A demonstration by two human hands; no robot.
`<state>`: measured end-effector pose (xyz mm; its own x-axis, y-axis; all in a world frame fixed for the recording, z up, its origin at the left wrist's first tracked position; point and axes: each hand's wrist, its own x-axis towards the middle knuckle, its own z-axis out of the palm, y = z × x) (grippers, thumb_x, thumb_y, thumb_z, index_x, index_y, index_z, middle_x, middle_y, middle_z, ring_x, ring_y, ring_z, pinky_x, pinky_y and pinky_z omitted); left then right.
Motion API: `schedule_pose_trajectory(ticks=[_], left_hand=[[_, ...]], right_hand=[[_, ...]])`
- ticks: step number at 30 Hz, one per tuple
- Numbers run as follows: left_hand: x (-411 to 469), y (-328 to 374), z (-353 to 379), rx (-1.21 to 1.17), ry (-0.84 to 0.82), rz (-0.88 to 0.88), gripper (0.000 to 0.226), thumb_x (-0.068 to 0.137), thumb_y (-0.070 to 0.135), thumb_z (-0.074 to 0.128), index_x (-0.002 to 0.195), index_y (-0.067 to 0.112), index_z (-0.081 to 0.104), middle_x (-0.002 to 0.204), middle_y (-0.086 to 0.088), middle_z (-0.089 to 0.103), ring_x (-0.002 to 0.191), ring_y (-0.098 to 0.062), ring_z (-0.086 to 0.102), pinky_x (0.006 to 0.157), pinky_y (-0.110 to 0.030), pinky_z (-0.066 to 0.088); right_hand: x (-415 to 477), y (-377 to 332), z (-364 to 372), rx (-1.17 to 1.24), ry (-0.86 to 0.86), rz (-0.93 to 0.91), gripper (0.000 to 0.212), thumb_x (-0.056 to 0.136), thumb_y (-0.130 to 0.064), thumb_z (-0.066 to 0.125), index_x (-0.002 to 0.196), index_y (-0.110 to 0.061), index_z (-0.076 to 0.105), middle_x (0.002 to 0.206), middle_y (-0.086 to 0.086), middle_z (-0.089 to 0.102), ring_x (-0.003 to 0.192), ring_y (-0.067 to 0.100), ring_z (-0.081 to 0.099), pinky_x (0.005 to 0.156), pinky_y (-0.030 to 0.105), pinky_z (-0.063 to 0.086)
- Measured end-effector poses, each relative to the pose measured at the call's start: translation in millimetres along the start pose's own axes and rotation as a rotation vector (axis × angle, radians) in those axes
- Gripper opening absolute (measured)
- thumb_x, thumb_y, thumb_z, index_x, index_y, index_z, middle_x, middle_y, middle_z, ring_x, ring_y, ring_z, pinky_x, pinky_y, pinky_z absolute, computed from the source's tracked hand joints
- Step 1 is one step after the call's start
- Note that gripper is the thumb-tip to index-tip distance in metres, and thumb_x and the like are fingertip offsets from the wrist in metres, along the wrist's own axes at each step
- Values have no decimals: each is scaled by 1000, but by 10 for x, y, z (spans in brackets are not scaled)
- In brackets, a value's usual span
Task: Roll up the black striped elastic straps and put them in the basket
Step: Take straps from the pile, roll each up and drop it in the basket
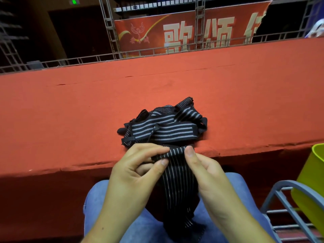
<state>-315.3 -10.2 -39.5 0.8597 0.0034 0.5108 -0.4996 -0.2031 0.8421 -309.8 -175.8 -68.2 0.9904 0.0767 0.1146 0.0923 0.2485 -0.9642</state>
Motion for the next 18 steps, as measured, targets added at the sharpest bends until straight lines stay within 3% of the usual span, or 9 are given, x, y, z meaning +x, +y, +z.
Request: schedule_pose_trajectory(ticks=[4, 7, 11, 15, 18], left_hand=[[-24, -12, -2, 58, -48, 9, 20, 84, 15, 81, 103, 21, 81, 115, 6, 69, 104, -13, 70, 78, -18, 56], [-42, 9, -8, 53, -75, -14, 22, 84, 21, 75, 105, 25, 81, 118, 8, 70, 102, -11, 70, 78, -15, 53], [-36, 47, -28, 51, -58, -77, 24, 91, 35, 72, 114, 33, 76, 100, 12, 75, 90, -1, 68, 78, -10, 49], [-25, 31, -17, 68, -25, -121, 29, 78, 43, 69, 106, 38, 77, 70, 11, 64, 67, -4, 60, 67, -16, 49], [-22, 46, -15, 74, -18, -106, 26, 77, 39, 70, 102, 40, 76, 66, 11, 62, 64, -4, 58, 64, -16, 48]], right_hand=[[7, -11, -7, -9, 31, -21, 66, 83, -71, 69, 107, -10, 77, 108, 26, 75, 99, 28, 73, 100, 64, 51], [23, 1, -31, 9, 26, -29, 38, 94, -46, 63, 110, -15, 79, 110, 19, 78, 109, 30, 74, 105, 61, 51], [8, -7, -40, 26, -10, -36, 27, 106, -28, 56, 115, -16, 78, 116, 11, 79, 116, 27, 73, 110, 54, 49], [-1, 7, -36, -51, -37, -52, 29, 107, -29, 51, 117, -21, 77, 117, 5, 79, 117, 21, 73, 108, 49, 50], [8, 17, -26, -106, -32, -73, 30, 105, -35, 53, 117, -22, 77, 117, 2, 79, 117, 18, 72, 109, 49, 51]])
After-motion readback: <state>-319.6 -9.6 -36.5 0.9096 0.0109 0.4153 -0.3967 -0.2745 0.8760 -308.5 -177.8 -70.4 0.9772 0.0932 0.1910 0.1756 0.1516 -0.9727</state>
